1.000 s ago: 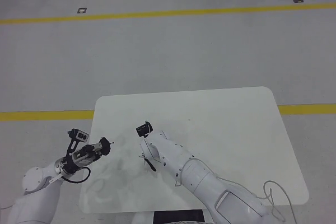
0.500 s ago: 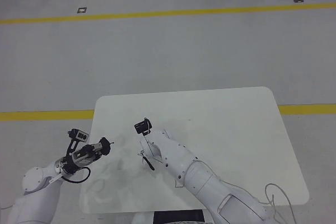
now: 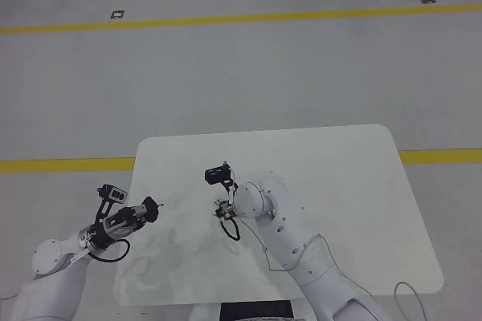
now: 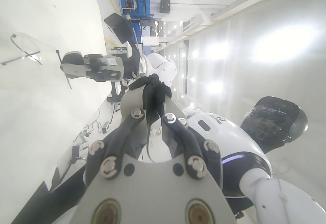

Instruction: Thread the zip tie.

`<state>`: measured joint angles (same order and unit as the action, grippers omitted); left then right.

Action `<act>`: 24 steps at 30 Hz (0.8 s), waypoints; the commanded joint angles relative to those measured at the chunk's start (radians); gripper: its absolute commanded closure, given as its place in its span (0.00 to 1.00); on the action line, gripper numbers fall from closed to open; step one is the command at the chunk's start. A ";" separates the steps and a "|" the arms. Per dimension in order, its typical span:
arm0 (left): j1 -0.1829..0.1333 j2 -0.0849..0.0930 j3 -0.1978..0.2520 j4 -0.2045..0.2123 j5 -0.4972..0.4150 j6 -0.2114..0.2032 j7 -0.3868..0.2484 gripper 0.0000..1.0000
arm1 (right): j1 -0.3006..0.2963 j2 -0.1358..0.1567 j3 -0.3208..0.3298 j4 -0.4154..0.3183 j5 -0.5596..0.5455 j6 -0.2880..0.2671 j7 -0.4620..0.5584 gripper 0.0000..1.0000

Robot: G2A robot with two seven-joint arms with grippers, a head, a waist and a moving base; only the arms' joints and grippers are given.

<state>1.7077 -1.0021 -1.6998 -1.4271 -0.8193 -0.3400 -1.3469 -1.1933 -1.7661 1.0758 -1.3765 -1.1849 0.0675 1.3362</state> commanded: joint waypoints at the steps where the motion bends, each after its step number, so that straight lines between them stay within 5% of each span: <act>1: 0.000 0.000 0.000 0.000 0.000 0.000 0.000 1.00 | -0.021 0.008 0.034 -0.032 0.054 -0.030 -0.003 1.00; 12: 0.000 0.000 0.000 0.000 0.000 0.000 0.000 1.00 | -0.060 0.032 0.122 -0.058 0.403 -0.193 -0.119 1.00; 24: 0.000 0.000 0.000 0.000 0.000 0.000 0.000 1.00 | -0.060 0.032 0.122 -0.058 0.403 -0.193 -0.119 1.00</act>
<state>1.7077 -1.0021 -1.6998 -1.4271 -0.8193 -0.3400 -1.3469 -1.2532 -1.7343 1.1974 -1.4348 -0.7820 -0.1259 1.2175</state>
